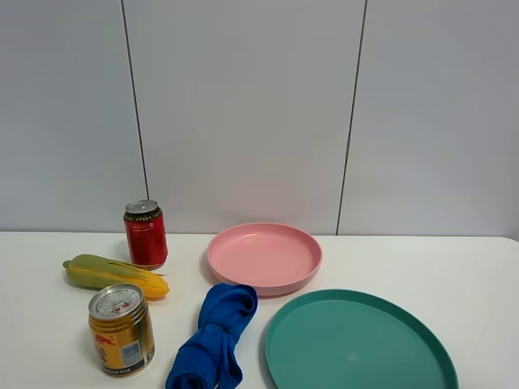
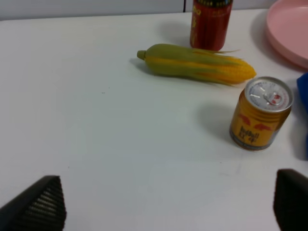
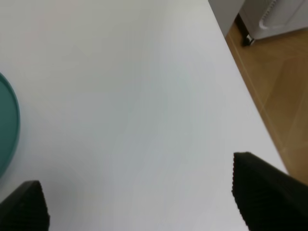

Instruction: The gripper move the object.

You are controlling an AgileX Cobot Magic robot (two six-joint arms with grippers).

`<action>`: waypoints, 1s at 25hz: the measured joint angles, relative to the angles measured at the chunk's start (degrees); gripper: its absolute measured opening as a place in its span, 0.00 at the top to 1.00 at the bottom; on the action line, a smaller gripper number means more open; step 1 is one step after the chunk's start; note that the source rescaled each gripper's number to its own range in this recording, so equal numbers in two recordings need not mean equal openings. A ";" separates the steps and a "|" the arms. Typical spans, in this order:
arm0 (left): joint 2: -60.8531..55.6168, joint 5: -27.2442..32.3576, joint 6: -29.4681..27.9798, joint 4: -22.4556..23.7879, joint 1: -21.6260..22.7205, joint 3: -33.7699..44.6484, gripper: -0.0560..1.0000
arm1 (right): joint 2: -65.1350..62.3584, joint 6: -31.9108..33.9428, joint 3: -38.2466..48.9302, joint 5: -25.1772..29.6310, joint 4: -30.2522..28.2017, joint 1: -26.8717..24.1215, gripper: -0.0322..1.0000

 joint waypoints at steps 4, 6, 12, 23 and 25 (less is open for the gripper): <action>0.00 0.00 0.00 0.00 0.00 0.00 0.00 | -6.17 -0.58 3.24 0.33 3.34 -6.54 0.26; 0.00 0.00 0.00 0.00 0.00 0.00 0.00 | -8.84 -2.36 4.34 0.38 3.81 -8.21 0.26; 0.00 0.00 0.00 0.00 0.00 0.00 0.00 | -15.39 -6.40 8.57 0.52 6.28 -8.97 0.26; 0.00 0.00 0.00 0.00 0.00 0.00 0.00 | -18.37 -7.40 9.47 -2.18 7.78 -9.04 0.26; 0.00 0.00 0.00 0.00 0.00 0.00 0.00 | -18.37 -6.92 10.11 -4.51 8.90 -9.04 0.26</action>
